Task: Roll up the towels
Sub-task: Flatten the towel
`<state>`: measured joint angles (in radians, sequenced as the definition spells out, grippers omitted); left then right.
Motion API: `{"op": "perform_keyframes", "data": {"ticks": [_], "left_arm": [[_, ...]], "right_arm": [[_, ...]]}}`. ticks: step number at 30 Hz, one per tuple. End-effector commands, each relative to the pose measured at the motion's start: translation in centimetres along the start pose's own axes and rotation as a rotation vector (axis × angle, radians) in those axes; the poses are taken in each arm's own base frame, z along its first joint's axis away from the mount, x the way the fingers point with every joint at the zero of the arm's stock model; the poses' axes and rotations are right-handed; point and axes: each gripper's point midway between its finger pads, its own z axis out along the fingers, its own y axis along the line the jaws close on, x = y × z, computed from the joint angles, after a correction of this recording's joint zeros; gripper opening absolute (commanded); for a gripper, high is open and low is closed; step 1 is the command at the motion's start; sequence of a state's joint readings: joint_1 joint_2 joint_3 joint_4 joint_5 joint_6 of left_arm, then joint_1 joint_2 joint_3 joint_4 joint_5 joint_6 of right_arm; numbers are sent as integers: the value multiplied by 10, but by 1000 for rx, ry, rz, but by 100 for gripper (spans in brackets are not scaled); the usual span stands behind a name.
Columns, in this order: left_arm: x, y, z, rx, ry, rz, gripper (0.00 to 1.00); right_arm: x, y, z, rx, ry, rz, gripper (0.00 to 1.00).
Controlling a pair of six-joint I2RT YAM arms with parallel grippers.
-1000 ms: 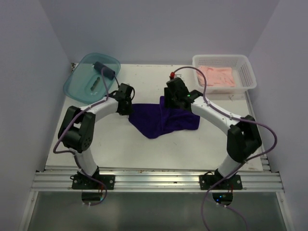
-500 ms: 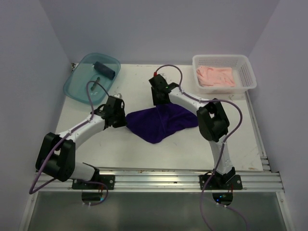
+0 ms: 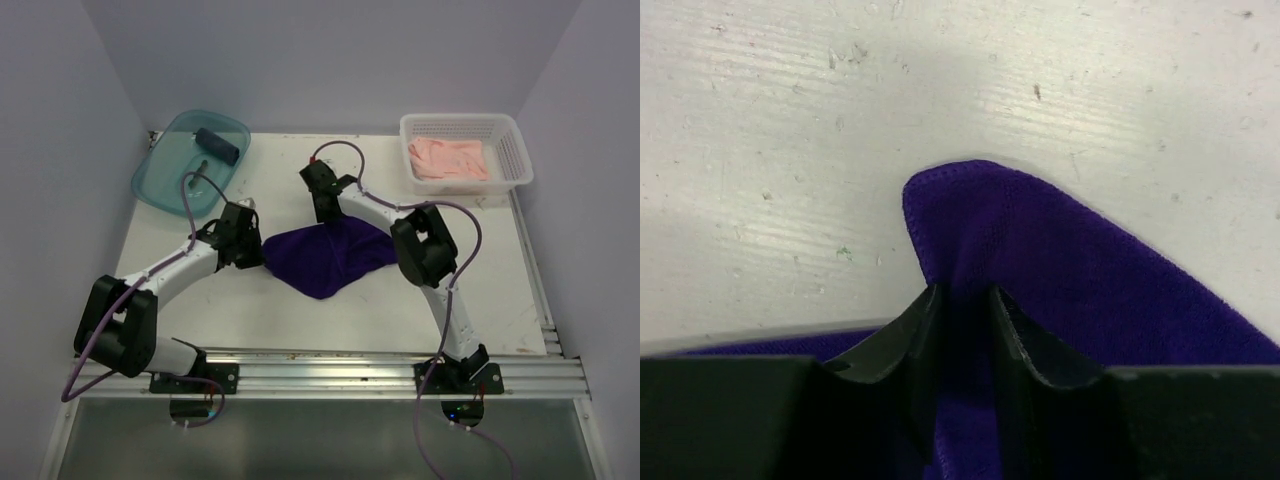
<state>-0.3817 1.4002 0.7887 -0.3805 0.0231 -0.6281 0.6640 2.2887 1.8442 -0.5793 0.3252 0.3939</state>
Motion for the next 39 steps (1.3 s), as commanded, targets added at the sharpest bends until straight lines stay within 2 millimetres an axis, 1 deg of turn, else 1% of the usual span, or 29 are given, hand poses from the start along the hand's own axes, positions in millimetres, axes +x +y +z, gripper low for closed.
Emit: {"op": "perform_keyframes", "data": {"ticks": [1, 2, 3, 4, 11, 14, 15, 16, 18, 19, 20, 21, 22, 24, 25, 26, 27, 28, 29, 30, 31, 32, 33, 34, 35, 36, 37, 38, 39], "left_arm": [[-10, -7, -1, 34, -34, -12, 0], [-11, -8, -2, 35, -37, -12, 0], [-12, -9, -3, 37, -39, -10, 0], [-14, -9, -5, 36, -44, -7, 0], [-31, -14, -18, 26, -80, 14, 0], [-45, -15, -25, 10, -120, 20, 0], [-50, -18, -26, 15, -128, 19, 0], [-67, -30, -33, 48, -157, 16, 0], [-88, -40, -40, 73, -160, 18, 0], [-127, -61, -63, 109, -246, 26, 0], [-143, -69, -73, 115, -274, 36, 0], [-155, -67, -77, 74, -286, 50, 0], [-189, -84, -107, 111, -373, 54, 0], [-216, -82, -130, 110, -431, 54, 0], [-238, -86, -155, 116, -505, 49, 0], [-247, -84, -170, 103, -546, 48, 0], [-252, -77, -181, 66, -579, 51, 0], [-258, -77, -196, 68, -616, 50, 0], [-257, -76, -211, 75, -647, 52, 0], [-258, -75, -219, 78, -671, 56, 0], [-250, -70, -213, 73, -657, 57, 0], [-243, -70, -224, 90, -675, 54, 0], [-238, -71, -223, 113, -675, 56, 0], [-219, -61, -198, 99, -614, 56, 0], [-209, -57, -190, 100, -593, 49, 0], [-200, -59, -190, 140, -595, 41, 0], [-172, -45, -156, 117, -510, 36, 0], [-163, -43, -147, 136, -502, 25, 0], [-146, -42, -131, 157, -448, 25, 0]], "right_arm": [[-5, 3, 2, 18, -8, -27, 27], [-5, 3, 3, 19, -6, -27, 19], [-9, 4, 0, 17, -15, -24, 7], [-12, 3, -2, 21, -24, -20, 1], [-71, -10, -52, 4, -183, 46, 0], [-102, -23, -79, -20, -254, 104, 0], [-117, -26, -93, -38, -291, 129, 0], [-128, -36, -97, -46, -308, 155, 0], [-161, -41, -122, -95, -375, 210, 0], [-172, -53, -130, -101, -384, 232, 0], [-184, -57, -142, -119, -411, 258, 0], [-208, -59, -170, -171, -473, 282, 0], [-223, -72, -195, -191, -524, 311, 0], [-238, -81, -228, -237, -596, 345, 0], [-251, -89, -251, -266, -666, 363, 0], [-257, -101, -296, -293, -750, 386, 0], [-246, -106, -296, -286, -746, 388, 0], [-250, -114, -313, -285, -809, 406, 0], [-245, -127, -356, -297, -887, 419, 0], [-224, -129, -336, -269, -842, 416, 0], [-217, -135, -340, -262, -865, 425, 0], [-206, -142, -343, -239, -870, 438, 0], [-176, -147, -332, -219, -832, 439, 0], [-163, -150, -329, -211, -824, 449, 5], [-146, -155, -318, -185, -799, 463, 12], [-111, -159, -294, -153, -732, 460, 18], [-89, -160, -278, -131, -679, 458, 26], [-50, -164, -244, -74, -581, 459, 40], [-29, -170, -231, -37, -535, 468, 44]]}}
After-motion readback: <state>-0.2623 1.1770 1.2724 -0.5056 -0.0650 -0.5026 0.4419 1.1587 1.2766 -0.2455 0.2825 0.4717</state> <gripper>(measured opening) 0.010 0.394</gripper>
